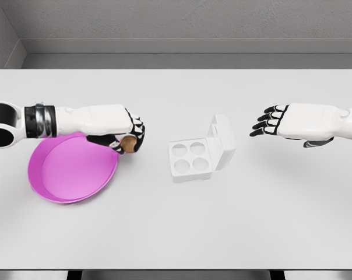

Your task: Pack egg into the box and close the box lid

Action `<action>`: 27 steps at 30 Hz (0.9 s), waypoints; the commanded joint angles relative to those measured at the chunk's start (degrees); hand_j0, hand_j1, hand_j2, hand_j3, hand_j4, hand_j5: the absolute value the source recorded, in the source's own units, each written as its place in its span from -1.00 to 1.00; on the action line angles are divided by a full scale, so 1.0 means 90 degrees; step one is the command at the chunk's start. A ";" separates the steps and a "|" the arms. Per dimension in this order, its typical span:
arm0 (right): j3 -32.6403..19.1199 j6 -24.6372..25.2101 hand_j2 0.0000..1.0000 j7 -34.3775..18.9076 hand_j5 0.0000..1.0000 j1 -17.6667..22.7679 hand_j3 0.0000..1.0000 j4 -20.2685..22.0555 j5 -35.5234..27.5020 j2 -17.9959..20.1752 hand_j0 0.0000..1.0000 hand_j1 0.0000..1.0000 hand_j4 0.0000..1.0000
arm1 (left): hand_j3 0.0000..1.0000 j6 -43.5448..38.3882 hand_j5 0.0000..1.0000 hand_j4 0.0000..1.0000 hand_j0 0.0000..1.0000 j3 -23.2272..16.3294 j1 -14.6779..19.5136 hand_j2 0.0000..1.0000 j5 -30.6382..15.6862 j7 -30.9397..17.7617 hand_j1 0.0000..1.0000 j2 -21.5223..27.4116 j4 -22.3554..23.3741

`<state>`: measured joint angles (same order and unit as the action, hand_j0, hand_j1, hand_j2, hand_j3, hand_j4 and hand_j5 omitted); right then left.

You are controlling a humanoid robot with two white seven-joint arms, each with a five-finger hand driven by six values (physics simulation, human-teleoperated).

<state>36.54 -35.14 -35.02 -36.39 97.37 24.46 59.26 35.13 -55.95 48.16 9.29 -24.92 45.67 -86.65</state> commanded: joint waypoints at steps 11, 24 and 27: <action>-0.0007 0.0015 1.00 0.0002 1.00 -0.0010 1.00 0.0002 -0.0033 0.0007 1.00 1.00 1.00 | -0.36 -0.0014 -0.36 -0.36 -0.36 -0.0024 0.0156 -0.36 -0.0036 -0.0034 -0.36 -0.1050 -0.0001; 0.0002 0.0015 1.00 0.0002 1.00 -0.0010 1.00 0.0002 -0.0033 -0.0003 1.00 1.00 1.00 | -0.36 -0.0014 -0.36 -0.36 -0.36 -0.0043 0.0283 -0.36 -0.0007 -0.0044 -0.36 -0.1363 0.0019; 0.0022 0.0015 1.00 0.0002 1.00 -0.0010 1.00 0.0002 -0.0033 -0.0003 1.00 1.00 1.00 | -0.34 -0.0014 -0.34 -0.34 -0.34 -0.0043 0.0352 -0.34 -0.0036 -0.0044 -0.34 -0.1324 0.0009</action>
<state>36.69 -35.14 -35.02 -36.39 97.40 24.40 59.18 35.12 -56.41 51.59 9.49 -25.33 33.61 -86.50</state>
